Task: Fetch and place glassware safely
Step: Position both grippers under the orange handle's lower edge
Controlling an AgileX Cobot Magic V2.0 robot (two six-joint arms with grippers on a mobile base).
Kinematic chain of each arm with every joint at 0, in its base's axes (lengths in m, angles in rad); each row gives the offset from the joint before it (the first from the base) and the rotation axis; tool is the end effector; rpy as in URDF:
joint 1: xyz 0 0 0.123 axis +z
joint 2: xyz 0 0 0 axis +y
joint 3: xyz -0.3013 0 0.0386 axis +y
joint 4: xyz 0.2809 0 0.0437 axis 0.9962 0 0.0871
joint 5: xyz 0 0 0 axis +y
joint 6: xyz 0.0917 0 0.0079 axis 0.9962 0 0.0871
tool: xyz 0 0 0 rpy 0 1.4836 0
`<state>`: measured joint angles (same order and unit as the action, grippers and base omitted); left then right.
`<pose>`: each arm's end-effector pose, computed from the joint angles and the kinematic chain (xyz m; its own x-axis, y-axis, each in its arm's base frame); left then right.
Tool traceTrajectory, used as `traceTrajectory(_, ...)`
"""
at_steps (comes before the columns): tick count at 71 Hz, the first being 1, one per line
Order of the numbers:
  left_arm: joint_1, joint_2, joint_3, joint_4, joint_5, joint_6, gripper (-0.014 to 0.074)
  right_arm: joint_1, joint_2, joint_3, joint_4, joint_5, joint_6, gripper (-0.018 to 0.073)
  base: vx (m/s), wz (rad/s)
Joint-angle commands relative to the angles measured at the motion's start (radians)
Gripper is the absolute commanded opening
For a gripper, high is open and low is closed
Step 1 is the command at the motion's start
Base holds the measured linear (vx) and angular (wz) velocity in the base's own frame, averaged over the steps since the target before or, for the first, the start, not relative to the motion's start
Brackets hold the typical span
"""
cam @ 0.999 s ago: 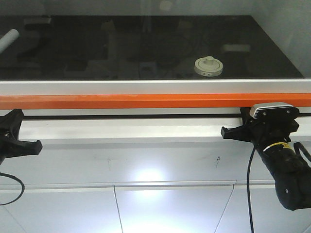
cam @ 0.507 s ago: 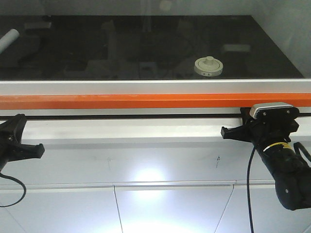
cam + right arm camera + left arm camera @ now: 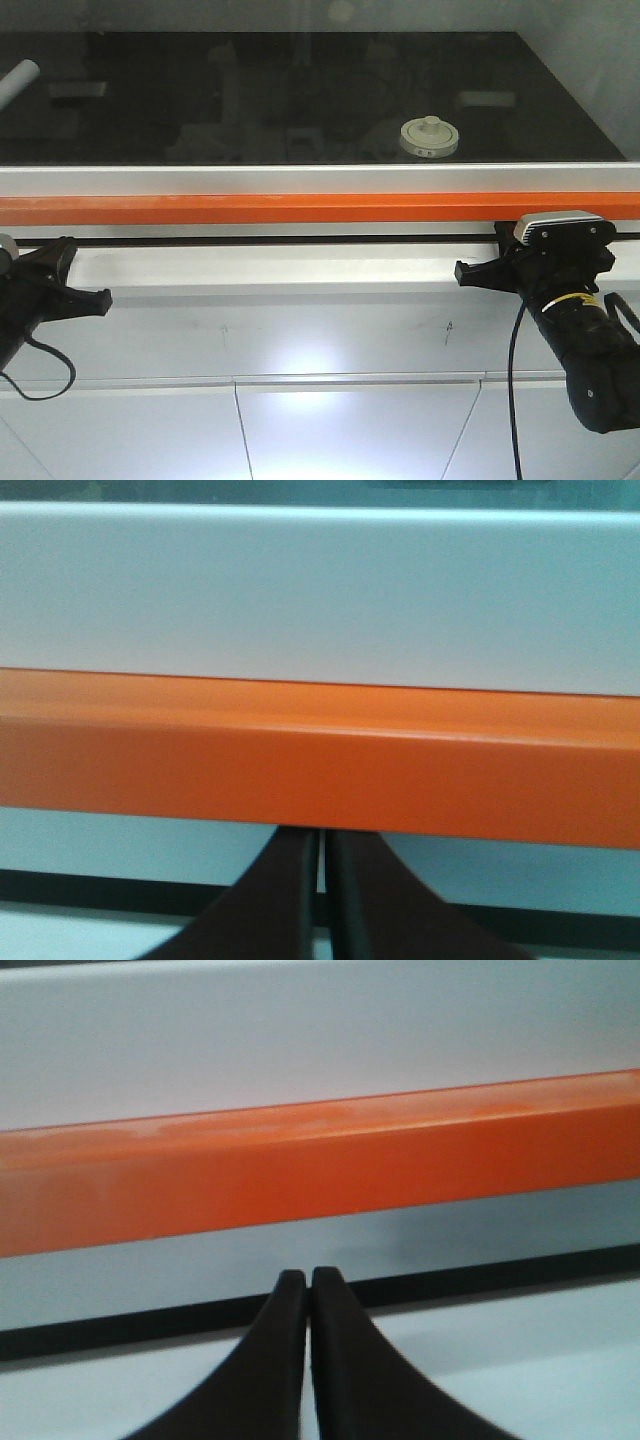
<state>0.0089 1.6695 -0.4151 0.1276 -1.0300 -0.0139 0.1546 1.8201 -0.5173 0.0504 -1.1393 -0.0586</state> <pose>0.2877 -0.0075 0.1527 -0.1350 0.0505 -0.9896 0.1063 0.9937 0.0362 0.3168 0.0451 0.1390 -0.0717 -0.0491 -0.9962 -0.1115 0.9929 -0.0409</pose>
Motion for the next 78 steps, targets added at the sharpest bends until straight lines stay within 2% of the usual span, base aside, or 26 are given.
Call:
traceTrajectory(1, -0.005, -0.005, -0.047, -0.045, -0.061, 0.001, -0.0001, 0.0, -0.035, -0.022, -0.001, -0.204, -0.004, -0.0001, 0.0, 0.0)
traceTrajectory(48, -0.005, 0.055, -0.169, -0.058, -0.092, 0.014, -0.0001, 0.0, -0.035, -0.022, 0.001, -0.204, -0.004, -0.0001, 0.0, 0.0)
traceTrajectory(71, -0.005, 0.05, -0.168, -0.041, -0.157, 0.014, -0.0001, 0.0, -0.035, -0.022, 0.002, -0.204, -0.004, -0.0001, 0.0, 0.01)
traceTrajectory(78, -0.005, 0.049, -0.168, -0.041, -0.178, -0.008, -0.0001, 0.0, -0.035, -0.022, 0.002, -0.204, -0.004, -0.0001, 0.0, 0.0)
